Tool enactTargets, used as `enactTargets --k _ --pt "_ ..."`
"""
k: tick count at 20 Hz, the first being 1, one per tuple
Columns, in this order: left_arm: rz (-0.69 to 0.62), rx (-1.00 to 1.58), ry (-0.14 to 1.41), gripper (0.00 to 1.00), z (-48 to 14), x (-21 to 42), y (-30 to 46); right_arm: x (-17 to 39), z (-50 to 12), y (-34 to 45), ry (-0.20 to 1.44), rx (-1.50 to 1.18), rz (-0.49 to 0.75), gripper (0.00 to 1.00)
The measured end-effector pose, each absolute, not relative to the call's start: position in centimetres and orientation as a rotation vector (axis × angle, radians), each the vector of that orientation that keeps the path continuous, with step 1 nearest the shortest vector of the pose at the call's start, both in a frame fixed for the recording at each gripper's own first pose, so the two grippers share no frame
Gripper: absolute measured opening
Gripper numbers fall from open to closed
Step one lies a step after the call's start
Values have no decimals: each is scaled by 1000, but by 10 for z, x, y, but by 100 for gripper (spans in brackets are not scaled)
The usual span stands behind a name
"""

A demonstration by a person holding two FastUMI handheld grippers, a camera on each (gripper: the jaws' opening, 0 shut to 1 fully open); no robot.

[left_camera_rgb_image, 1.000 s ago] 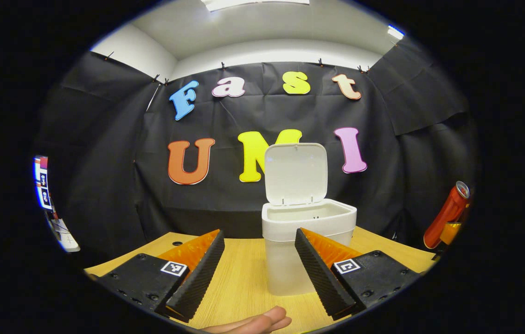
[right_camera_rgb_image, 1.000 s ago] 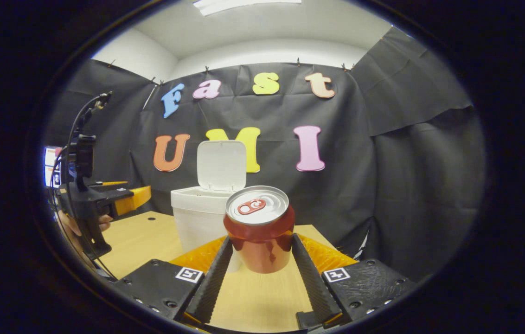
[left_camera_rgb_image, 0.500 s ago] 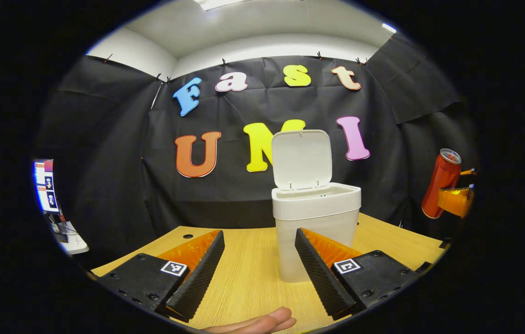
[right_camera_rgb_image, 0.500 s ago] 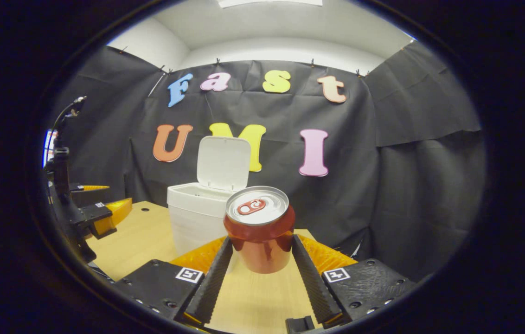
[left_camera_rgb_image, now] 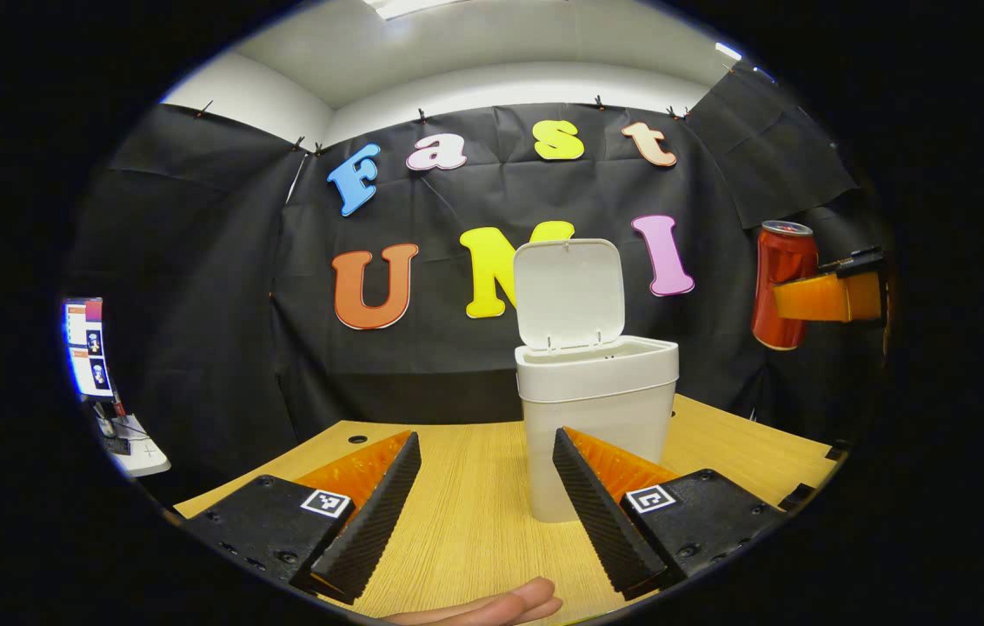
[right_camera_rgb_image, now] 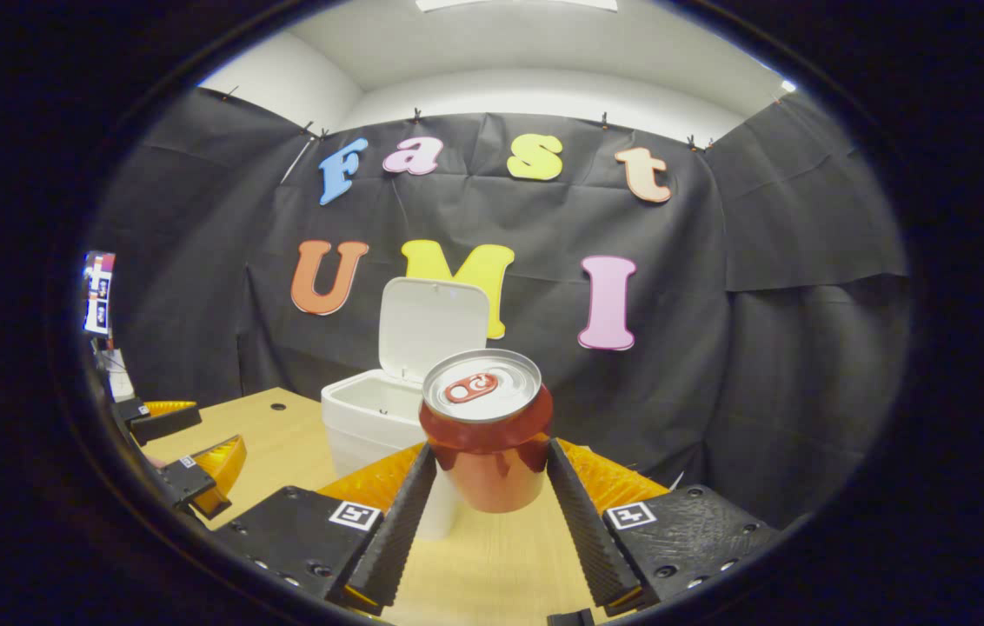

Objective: Press the lid of the desktop garbage bin to open it, pick up the crumpled paper on the desktop and throw it into the bin, then pick up the pop can on the desktop and drop it into the bin, and finally close the garbage bin lid.

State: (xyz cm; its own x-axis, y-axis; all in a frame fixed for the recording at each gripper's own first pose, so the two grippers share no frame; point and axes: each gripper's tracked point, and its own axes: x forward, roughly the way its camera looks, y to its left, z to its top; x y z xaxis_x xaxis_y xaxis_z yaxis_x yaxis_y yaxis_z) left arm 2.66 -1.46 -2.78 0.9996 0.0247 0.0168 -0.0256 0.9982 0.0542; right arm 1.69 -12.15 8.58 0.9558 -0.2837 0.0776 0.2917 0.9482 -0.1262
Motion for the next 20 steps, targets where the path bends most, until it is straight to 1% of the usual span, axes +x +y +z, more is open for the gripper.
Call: enactTargets --k 3,9,12,17,20 --pt "29 36 19 99 -35 27 -3 34 108 -108 -62 -133 -265 79" --pt "84 22 47 99 -40 32 24 83 154 -102 -87 -133 -264 79" --pt "68 37 56 99 -46 35 24 107 160 -115 -78 -108 -318 79" --pt "103 88 80 99 -53 42 41 157 156 -117 -59 -53 -293 79" --pt "84 92 77 99 -53 44 42 187 144 -118 -12 -68 -297 79"
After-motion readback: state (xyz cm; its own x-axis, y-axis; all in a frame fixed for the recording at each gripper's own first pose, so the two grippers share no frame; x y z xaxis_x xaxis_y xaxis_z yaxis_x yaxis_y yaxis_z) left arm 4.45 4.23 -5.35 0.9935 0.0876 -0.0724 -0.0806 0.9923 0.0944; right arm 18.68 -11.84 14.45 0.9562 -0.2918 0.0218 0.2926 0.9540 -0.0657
